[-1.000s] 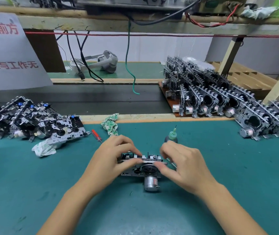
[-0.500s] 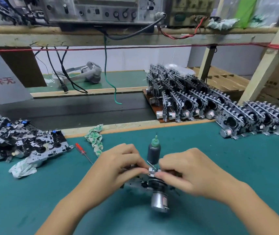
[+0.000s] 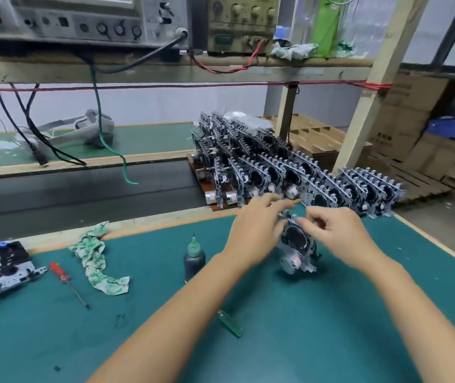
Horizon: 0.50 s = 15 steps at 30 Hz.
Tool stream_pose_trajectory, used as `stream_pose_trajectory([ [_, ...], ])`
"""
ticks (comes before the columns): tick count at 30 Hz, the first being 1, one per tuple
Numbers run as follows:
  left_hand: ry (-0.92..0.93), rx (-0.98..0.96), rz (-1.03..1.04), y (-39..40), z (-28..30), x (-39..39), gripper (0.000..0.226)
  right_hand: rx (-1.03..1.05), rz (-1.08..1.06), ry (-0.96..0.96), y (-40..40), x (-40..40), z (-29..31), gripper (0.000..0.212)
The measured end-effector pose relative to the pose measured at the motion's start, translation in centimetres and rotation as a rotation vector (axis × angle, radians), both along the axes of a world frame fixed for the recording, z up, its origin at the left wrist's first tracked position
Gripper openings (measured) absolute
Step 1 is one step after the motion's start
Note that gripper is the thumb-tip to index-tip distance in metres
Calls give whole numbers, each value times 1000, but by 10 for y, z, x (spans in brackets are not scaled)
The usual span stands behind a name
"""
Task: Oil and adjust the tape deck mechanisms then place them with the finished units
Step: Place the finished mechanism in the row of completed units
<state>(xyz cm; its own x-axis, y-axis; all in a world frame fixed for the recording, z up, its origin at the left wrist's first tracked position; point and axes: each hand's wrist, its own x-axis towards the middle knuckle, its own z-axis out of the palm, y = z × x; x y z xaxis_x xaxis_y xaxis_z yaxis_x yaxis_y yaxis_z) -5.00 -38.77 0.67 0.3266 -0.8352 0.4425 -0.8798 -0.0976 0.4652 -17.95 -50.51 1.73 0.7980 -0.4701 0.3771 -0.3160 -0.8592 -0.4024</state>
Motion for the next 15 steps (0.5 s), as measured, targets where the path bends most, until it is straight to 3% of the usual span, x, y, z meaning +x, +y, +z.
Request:
stream_pose_trajectory([
  [8, 465, 127, 23, -64, -36, -21, 70, -191, -220, 3, -42, 35, -27, 45],
  [15, 557, 188, -79, -94, -34, -18, 80, -313, -289, 81, -72, 38, -24, 32],
])
